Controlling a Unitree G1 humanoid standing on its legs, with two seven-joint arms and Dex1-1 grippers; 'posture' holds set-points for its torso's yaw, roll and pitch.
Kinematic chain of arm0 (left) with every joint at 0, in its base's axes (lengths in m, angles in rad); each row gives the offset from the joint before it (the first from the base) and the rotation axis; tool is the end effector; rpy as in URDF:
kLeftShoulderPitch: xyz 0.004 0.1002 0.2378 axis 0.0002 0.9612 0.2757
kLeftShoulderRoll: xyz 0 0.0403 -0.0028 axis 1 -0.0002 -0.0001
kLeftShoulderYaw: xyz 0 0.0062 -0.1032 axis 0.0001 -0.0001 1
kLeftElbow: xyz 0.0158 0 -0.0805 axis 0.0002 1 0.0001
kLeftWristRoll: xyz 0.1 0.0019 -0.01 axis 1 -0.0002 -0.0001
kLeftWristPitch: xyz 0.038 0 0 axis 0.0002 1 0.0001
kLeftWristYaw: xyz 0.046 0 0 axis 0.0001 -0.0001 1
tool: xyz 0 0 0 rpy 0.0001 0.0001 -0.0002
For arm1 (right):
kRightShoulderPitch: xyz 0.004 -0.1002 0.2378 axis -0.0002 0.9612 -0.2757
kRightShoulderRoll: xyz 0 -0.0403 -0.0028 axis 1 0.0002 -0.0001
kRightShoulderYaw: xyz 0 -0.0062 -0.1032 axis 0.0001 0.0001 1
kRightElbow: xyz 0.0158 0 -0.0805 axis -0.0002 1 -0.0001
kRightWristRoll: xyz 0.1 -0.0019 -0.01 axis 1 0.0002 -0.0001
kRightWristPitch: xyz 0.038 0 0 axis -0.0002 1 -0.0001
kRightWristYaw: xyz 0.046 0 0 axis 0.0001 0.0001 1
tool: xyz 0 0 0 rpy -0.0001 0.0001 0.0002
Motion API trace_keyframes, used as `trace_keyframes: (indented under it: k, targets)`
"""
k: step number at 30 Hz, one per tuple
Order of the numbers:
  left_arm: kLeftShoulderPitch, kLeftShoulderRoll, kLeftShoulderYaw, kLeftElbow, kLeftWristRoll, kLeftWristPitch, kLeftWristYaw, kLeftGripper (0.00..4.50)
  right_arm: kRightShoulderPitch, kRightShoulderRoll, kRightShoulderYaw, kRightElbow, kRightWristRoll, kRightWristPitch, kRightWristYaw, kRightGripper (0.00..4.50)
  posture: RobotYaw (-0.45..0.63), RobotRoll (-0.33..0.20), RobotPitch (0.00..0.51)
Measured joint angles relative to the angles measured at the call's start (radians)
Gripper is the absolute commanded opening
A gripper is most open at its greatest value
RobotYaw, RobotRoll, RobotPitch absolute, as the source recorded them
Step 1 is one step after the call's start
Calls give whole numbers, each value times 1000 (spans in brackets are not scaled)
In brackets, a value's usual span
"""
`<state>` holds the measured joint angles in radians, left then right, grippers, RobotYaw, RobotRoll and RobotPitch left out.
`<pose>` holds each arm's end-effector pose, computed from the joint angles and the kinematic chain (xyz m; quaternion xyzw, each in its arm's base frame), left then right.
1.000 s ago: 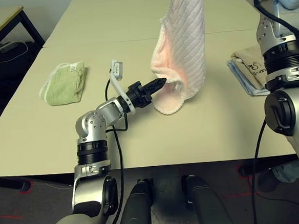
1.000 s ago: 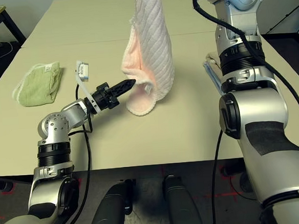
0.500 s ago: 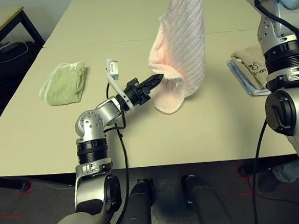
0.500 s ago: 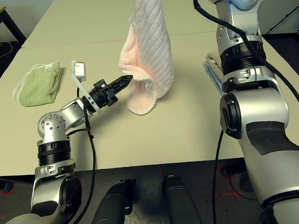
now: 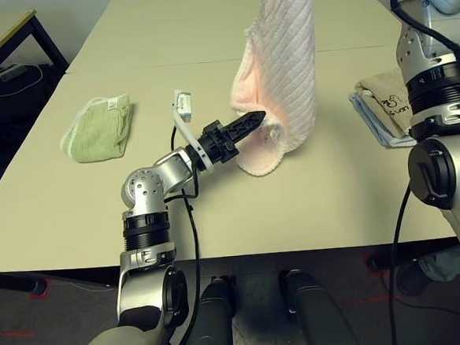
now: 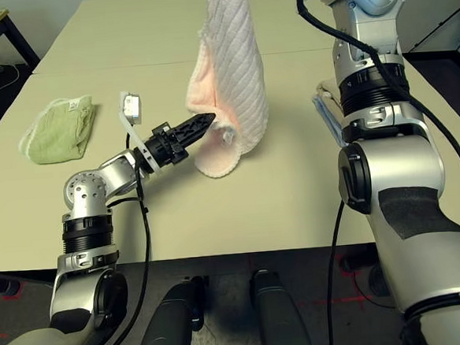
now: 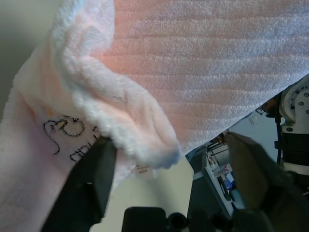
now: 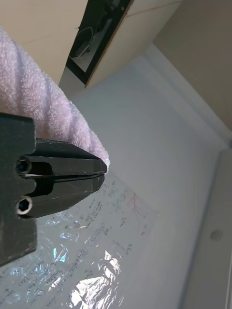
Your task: Fold the towel and set it aside.
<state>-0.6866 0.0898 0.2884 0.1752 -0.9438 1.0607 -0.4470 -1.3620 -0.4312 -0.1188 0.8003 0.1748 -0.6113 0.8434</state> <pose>0.2993 0.1411 0.1533 -0.3966 0.1374 -0.4642 0.7799 0.3324 -0.1865 0.3474 -0.2694 -0.5016 0.3202 0.7571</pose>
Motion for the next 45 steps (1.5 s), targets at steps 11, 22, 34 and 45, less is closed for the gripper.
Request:
trace_keyframes:
  k: [11,22,34,45]
  targets:
    - [-3,4,-36,7,31,-45,-15,677,2,-3,0,0,0,0,0,0,10,0,83]
    - [-3,7,-43,26,44,-63,-24,39,2,-3,0,0,0,0,-1,0,15,0,81]
    - [-3,189,23,-57,115,-179,12,39,122,-62,-12,97,-22,36,-71,0,40,0,93]
    - [-25,304,90,-97,125,-211,55,39,248,-138,8,147,-98,49,-87,0,41,0,97]
